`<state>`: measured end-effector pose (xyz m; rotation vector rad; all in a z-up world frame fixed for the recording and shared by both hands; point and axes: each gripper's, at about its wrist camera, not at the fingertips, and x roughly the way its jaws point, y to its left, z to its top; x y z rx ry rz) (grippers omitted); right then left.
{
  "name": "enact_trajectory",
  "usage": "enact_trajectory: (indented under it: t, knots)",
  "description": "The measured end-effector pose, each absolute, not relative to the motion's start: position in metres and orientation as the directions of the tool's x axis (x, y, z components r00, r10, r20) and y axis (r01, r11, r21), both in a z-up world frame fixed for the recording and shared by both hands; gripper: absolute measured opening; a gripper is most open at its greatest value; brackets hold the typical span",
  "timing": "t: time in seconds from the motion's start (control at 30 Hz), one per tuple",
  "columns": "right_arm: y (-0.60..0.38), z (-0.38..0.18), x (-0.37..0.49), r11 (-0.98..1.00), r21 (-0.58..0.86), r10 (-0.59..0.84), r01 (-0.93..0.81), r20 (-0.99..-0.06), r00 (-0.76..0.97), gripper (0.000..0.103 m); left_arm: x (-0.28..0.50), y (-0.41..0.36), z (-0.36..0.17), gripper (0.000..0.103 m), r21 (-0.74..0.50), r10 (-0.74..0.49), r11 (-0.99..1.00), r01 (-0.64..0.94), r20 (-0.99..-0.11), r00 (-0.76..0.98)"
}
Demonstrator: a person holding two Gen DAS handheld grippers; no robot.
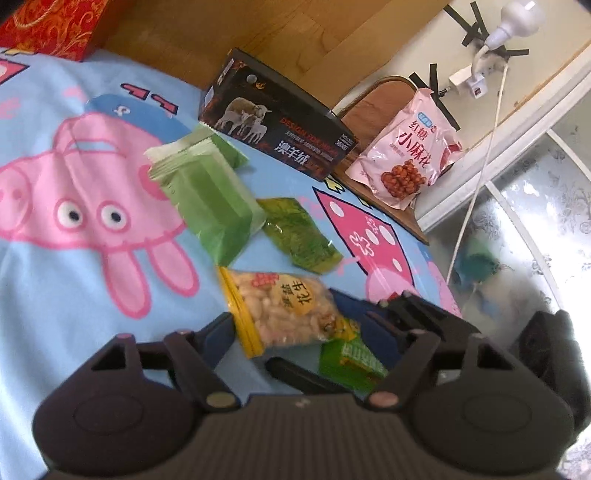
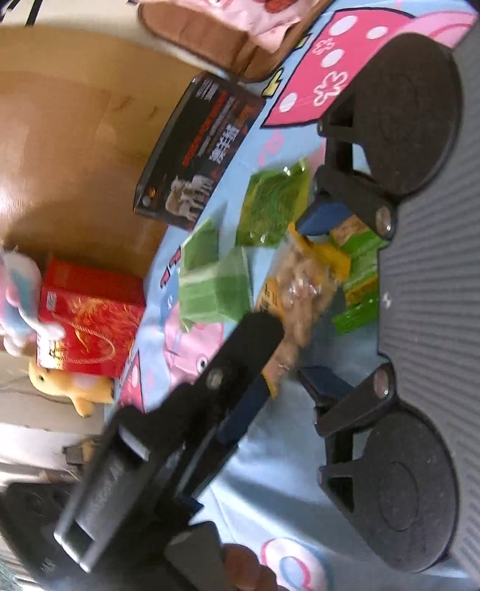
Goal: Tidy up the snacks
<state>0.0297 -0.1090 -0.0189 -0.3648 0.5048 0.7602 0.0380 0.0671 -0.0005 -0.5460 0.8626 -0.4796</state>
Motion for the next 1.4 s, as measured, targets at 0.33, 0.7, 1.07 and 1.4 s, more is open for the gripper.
enact_trajectory:
  t: [0.33,0.7,1.07,1.4]
  knots:
    - [-0.125,-0.012,0.019,0.733,-0.092,0.557,-0.674,-0.489,0.672,0.031,0.054,0.047,0.007,0.029,-0.649,-0.67,0.719,0.249,-0.55,0.498]
    - [-0.126,0.031,0.069,0.799,-0.204,0.492,-0.565,-0.318,0.81,0.031,0.133,0.032,0.073,0.029,-0.552,-0.652,0.746,0.372,-0.496,0.573]
    - [-0.101,0.047,0.214,0.846,-0.16,0.437,-0.509,-0.341,0.833,0.04,0.258,0.038,0.079,0.047,-0.444,-0.509,0.85,0.283,-0.553,0.66]
    - [-0.128,0.028,0.189,0.78,0.183,0.61,-0.598,-0.434,0.663,0.042,0.19,0.128,0.048,0.055,-0.494,-0.446,0.857,0.148,-0.568,0.691]
